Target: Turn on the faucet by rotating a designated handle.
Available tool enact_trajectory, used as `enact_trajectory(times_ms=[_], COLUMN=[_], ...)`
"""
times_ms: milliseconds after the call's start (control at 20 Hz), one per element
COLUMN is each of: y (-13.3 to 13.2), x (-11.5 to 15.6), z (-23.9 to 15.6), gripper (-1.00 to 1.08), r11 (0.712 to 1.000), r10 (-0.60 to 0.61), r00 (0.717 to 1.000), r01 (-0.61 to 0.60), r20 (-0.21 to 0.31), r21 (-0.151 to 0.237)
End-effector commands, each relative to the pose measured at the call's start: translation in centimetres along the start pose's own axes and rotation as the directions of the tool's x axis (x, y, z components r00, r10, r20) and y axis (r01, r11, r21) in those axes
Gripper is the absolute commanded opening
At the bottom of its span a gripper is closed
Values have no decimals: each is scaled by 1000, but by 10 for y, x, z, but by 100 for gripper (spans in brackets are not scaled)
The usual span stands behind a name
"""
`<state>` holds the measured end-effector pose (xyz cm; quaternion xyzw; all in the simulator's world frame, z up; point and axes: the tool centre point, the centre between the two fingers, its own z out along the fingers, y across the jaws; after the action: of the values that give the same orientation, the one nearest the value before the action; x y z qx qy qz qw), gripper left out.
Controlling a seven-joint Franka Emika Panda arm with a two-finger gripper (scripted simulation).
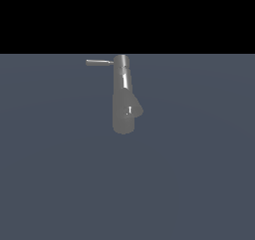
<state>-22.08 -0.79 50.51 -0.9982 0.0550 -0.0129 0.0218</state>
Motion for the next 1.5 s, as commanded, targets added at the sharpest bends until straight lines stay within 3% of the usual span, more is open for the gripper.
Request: enact_trajectory(times_ms=[0,350,700,1050,1450], y=[-3,-14,-28,-44,-65], x=[11,54,100,145,193], z=[1,8,23,45,79], gripper=[-100,-100,-100,-100,-100], r11=[999,983,942,877,774], r10=[38,180,334,480,633], r00=[999,983,942,876,772], r01=[-38,-181,-334,-481,-633], r20=[4,21,39,54,58], r21=[5,16,15,3,-23])
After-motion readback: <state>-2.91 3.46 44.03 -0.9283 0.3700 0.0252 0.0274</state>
